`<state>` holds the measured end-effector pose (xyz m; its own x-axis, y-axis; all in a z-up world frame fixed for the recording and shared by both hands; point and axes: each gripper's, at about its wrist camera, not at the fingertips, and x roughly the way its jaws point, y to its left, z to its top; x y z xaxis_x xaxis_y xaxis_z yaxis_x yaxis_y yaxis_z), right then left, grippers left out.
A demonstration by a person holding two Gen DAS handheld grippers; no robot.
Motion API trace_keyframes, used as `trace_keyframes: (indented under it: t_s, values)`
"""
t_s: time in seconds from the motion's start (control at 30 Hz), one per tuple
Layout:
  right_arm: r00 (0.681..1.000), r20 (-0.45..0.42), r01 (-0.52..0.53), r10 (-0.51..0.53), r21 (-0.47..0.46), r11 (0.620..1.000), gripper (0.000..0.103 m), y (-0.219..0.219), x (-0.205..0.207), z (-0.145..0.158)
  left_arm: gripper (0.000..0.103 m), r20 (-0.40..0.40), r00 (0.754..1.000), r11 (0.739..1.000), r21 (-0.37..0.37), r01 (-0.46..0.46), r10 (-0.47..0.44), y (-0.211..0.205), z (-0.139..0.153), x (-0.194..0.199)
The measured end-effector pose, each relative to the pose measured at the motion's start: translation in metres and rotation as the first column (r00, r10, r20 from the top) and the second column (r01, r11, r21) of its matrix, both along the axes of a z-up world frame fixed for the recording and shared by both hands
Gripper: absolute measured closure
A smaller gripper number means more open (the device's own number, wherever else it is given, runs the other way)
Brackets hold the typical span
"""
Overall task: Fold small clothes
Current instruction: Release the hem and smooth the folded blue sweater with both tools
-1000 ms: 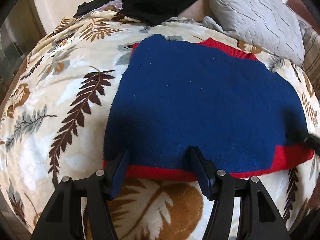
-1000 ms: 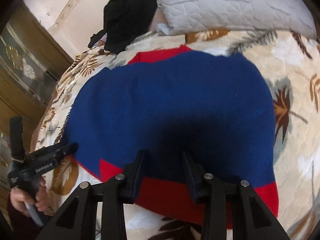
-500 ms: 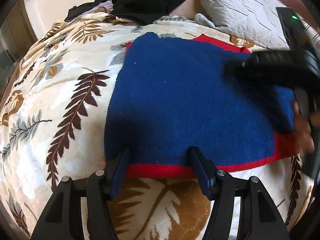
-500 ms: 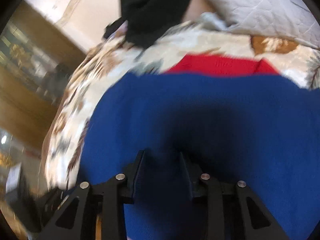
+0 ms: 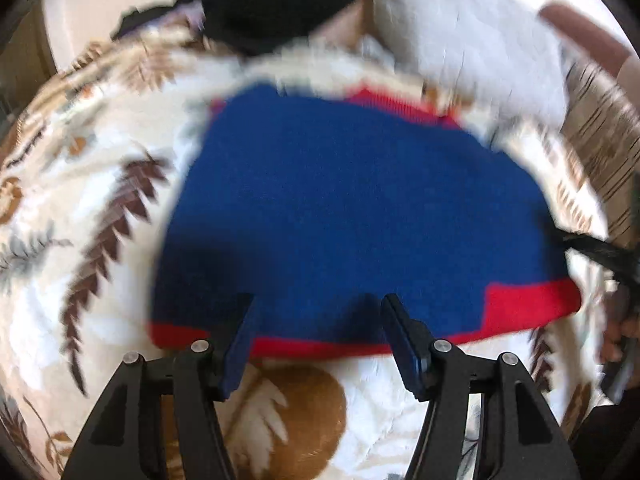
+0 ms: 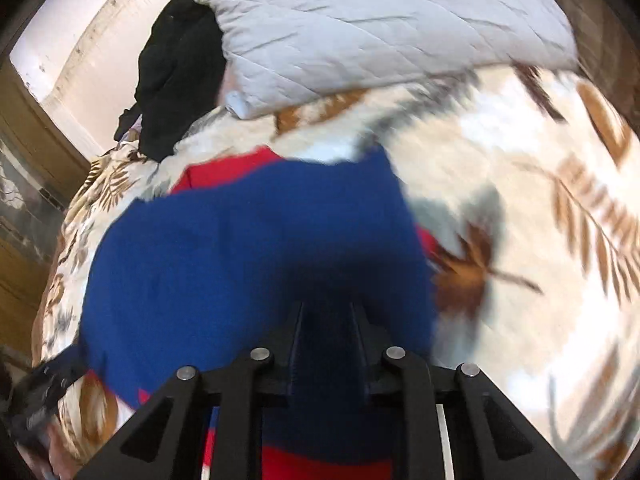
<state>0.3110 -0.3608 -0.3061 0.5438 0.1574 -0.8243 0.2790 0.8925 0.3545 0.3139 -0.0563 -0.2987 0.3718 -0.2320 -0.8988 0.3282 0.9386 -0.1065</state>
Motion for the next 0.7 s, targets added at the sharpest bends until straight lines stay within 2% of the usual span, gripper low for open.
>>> trace_keyframes:
  t_s: [0.03, 0.1, 0.17, 0.23, 0.27, 0.3, 0.37, 0.43, 0.47, 0.53, 0.57, 0.63, 0.7]
  values:
    - [1.000, -0.014, 0.011, -0.011, 0.002, 1.000, 0.077, -0.005, -0.011, 0.001, 0.040, 0.017, 1.000, 0.999, 0.033, -0.005, 0.004, -0.005, -0.002, -0.001]
    - [0.998, -0.039, 0.049, -0.048, 0.029, 0.998, 0.077, -0.015, -0.027, 0.003, 0.040, 0.052, 0.998, 0.998, 0.053, 0.015, -0.018, -0.016, 0.004, -0.006]
    - [0.997, -0.008, 0.074, -0.073, 0.051, 0.996, 0.076, -0.020, -0.044, 0.011, 0.040, 0.088, 0.996, 0.999, -0.006, 0.034, -0.034, -0.021, 0.015, -0.010]
    - [0.996, 0.052, 0.064, -0.069, 0.080, 0.995, 0.076, -0.017, -0.059, 0.020, 0.040, 0.138, 0.989, 0.998, -0.022, 0.054, -0.051, -0.028, 0.025, -0.014]
    - [0.996, 0.065, 0.056, -0.063, 0.109, 0.993, 0.076, -0.016, -0.065, 0.020, 0.037, 0.169, 0.983, 0.997, -0.014, 0.077, -0.074, -0.035, 0.029, -0.018]
    - [0.996, 0.071, 0.043, -0.054, 0.153, 0.987, 0.076, -0.013, -0.069, 0.019, 0.029, 0.178, 0.980, 0.996, 0.000, 0.086, -0.084, -0.041, 0.028, -0.019]
    - [0.997, 0.069, 0.007, -0.023, 0.219, 0.976, 0.076, -0.002, -0.073, 0.012, 0.022, 0.137, 0.986, 0.995, 0.046, 0.086, -0.092, -0.049, 0.017, -0.011]
    - [1.000, -0.012, -0.011, 0.013, 0.196, 0.980, 0.075, 0.010, -0.067, -0.005, 0.022, 0.035, 0.994, 0.989, 0.105, 0.100, -0.104, -0.060, -0.007, -0.002]
    - [0.999, -0.030, -0.022, 0.028, 0.176, 0.984, 0.076, 0.014, -0.066, -0.010, 0.020, 0.031, 0.994, 0.987, 0.125, 0.098, -0.103, -0.063, -0.013, 0.001]
    - [0.999, -0.015, -0.027, 0.030, 0.170, 0.985, 0.075, 0.013, -0.066, -0.006, 0.020, 0.110, 0.988, 0.986, 0.142, 0.092, -0.108, -0.066, -0.003, -0.005]
    - [1.000, -0.011, -0.027, 0.029, 0.184, 0.983, 0.075, 0.011, -0.065, -0.003, 0.020, 0.171, 0.977, 0.984, 0.141, 0.106, -0.129, -0.066, 0.007, -0.012]
    - [0.997, 0.073, -0.021, 0.005, 0.217, 0.976, 0.075, 0.005, -0.072, 0.015, 0.020, 0.266, 0.955, 0.986, 0.136, 0.100, -0.133, -0.063, 0.025, -0.024]
    - [0.987, 0.162, -0.039, 0.009, 0.180, 0.983, 0.075, 0.008, -0.078, 0.035, 0.020, 0.338, 0.934, 0.988, 0.137, 0.074, -0.116, -0.055, 0.040, -0.027]
